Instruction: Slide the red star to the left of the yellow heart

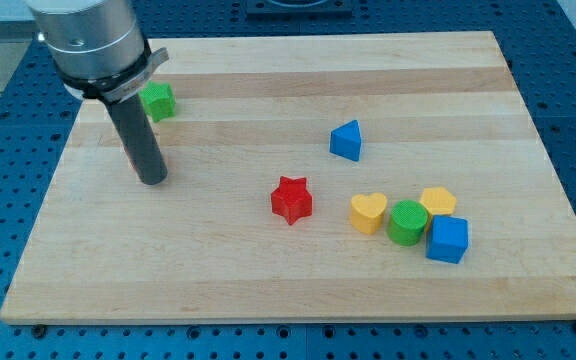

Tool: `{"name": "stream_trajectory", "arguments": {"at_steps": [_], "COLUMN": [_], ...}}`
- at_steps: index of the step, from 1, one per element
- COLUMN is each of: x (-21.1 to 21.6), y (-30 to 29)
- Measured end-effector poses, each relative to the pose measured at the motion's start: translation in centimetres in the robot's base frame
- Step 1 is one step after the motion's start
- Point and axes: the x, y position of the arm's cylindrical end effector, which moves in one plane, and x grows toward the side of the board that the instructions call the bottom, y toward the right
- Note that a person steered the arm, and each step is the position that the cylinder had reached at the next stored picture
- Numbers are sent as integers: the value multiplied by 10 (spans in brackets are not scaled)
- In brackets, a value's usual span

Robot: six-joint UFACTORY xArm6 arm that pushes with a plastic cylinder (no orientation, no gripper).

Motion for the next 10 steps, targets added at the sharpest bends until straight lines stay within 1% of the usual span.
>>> {"name": "stream_trajectory", "arguments": {"at_steps": [1, 2, 3, 4, 5, 7, 8, 9, 10], "x": [11, 15, 15, 10, 18, 63, 55, 41, 36], "y": [24, 104, 132, 143, 162, 161, 147, 146, 167]}}
